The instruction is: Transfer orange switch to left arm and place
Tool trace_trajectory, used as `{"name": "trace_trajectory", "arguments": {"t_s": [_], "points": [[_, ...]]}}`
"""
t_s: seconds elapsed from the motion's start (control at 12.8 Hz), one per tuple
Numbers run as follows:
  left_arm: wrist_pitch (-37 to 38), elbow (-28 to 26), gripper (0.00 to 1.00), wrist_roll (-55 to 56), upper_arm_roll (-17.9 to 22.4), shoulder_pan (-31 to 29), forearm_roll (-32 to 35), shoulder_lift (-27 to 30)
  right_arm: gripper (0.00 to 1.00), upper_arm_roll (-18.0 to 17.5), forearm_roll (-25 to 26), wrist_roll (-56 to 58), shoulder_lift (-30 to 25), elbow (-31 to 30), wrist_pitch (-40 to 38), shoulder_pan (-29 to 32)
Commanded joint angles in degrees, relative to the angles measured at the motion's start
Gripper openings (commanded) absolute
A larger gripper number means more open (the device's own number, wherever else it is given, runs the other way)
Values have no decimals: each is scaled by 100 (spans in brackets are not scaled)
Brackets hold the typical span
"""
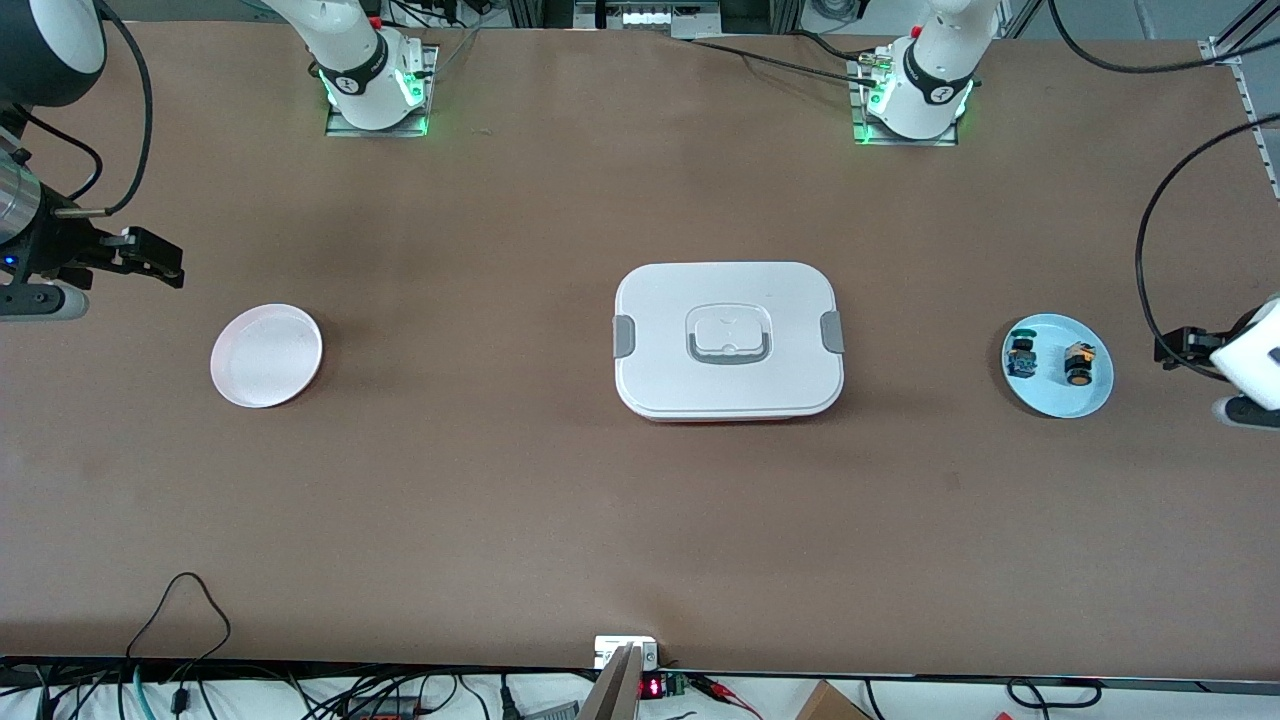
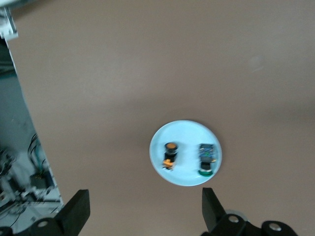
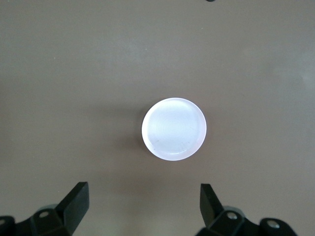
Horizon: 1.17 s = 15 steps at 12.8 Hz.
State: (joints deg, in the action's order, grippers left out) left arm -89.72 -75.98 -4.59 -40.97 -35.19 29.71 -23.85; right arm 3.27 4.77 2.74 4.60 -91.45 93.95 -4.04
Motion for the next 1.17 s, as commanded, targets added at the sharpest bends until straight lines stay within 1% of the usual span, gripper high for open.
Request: {"name": "trace_trajectory", "arguments": {"t_s": [0.0, 0.16, 0.31, 0.47, 0.63, 0.86, 0.94, 1.1], "points": [[200, 584, 100, 20, -148, -32, -535, 98, 100, -29, -204, -63, -705, -918, 475, 61], [200, 593, 100, 11, -130, -67, -887, 266, 100, -11, -205, -72, -706, -779, 195, 61], [200, 585, 100, 72, -139, -50, -1003, 284, 100, -29, -205, -89, -706, -690, 159, 44], [191, 585, 100, 90, -130, -41, -1029, 249, 100, -20, -213, -63, -706, -585, 141, 61], [130, 558, 100, 108, -130, 64, -1283, 66, 100, -20, -196, -45, -706, -558, 19, 52], [139, 576, 100, 107, -165, 134, -1284, 99, 100, -11, -205, -37, -706, -514, -61, 61], [156, 550, 100, 116, -157, 248, -1214, 143, 100, -20, -205, -63, -706, -497, -166, 61], [147, 567, 100, 99, -139, 249, -1248, 144, 100, -20, -196, -89, -706, -497, -211, 61]]}}
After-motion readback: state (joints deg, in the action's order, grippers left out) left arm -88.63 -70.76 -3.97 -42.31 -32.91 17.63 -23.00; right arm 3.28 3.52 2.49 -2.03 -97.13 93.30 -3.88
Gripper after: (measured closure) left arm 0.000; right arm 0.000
